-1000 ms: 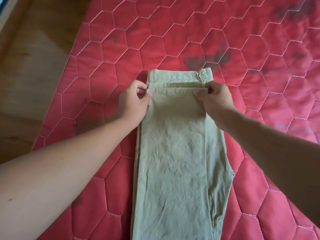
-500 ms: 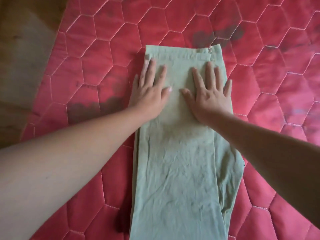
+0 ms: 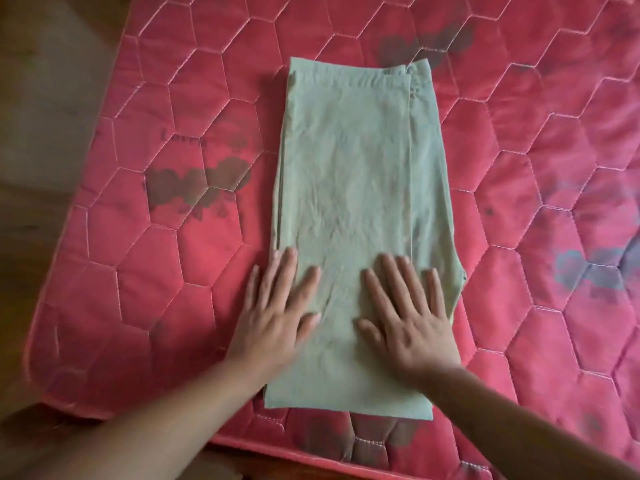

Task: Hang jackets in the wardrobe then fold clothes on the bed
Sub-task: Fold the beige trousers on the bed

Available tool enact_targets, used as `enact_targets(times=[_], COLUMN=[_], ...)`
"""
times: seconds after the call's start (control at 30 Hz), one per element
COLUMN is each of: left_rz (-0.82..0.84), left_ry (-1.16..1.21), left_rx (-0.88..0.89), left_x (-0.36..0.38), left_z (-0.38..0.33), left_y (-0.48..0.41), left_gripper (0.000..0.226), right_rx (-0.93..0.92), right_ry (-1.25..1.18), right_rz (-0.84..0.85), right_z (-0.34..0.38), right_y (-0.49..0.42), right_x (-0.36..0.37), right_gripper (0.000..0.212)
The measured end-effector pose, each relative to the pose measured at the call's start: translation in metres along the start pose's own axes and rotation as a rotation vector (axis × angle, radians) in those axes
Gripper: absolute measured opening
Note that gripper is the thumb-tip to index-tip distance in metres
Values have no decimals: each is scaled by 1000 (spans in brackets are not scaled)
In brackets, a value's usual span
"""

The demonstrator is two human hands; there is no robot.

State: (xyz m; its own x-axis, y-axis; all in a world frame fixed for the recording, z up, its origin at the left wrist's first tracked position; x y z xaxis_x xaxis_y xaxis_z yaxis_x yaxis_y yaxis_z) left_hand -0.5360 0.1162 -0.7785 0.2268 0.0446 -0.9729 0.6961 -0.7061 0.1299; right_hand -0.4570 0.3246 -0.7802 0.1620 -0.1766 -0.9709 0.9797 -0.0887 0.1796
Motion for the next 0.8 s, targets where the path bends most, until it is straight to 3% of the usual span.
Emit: enact_targets(times=[0.17, 0.3, 0.47, 0.57, 0.63, 0.73, 0.8], left_rz=[26, 45, 189, 161, 63, -178, -161], left_ry=[-32, -12, -34, -15, 132, 553, 798], left_rx=[-21, -64, -115, -133, -178, -431, -584], left_x=[7, 3, 10, 6, -2, -18, -21], left_z=[-3, -9, -24, -23, -25, -16, -8], left_y=[18, 31, 72, 69, 69, 76, 78], left_gripper=[68, 70, 79, 79, 70, 42, 42], right_rx=[-4, 74, 88, 141, 222, 518, 751], right_ry=[-8, 14, 1, -29, -109, -400, -684], right_rz=[-21, 36, 87, 126, 127, 64, 85], right_z=[-2, 3, 13, 13, 18, 15, 0], right_y=[9, 21, 70, 68, 71, 80, 83], right_x=[5, 3, 13, 10, 0, -25, -30], right_gripper=[71, 71, 72, 71, 69, 67, 62])
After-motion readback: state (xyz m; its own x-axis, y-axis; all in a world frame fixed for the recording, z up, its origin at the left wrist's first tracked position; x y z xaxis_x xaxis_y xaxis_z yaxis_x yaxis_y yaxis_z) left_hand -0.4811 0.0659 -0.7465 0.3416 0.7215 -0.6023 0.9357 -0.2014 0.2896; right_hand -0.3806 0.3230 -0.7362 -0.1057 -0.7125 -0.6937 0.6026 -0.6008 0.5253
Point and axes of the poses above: each hand's wrist, its own y-axis away from the middle knuckle, its own x-axis out of the palm, z = x × y, the point moved 4 cm from there along -y, towards the middle knuckle, and after that the axes turned 6 degrees about x, right-handed, at the moved point
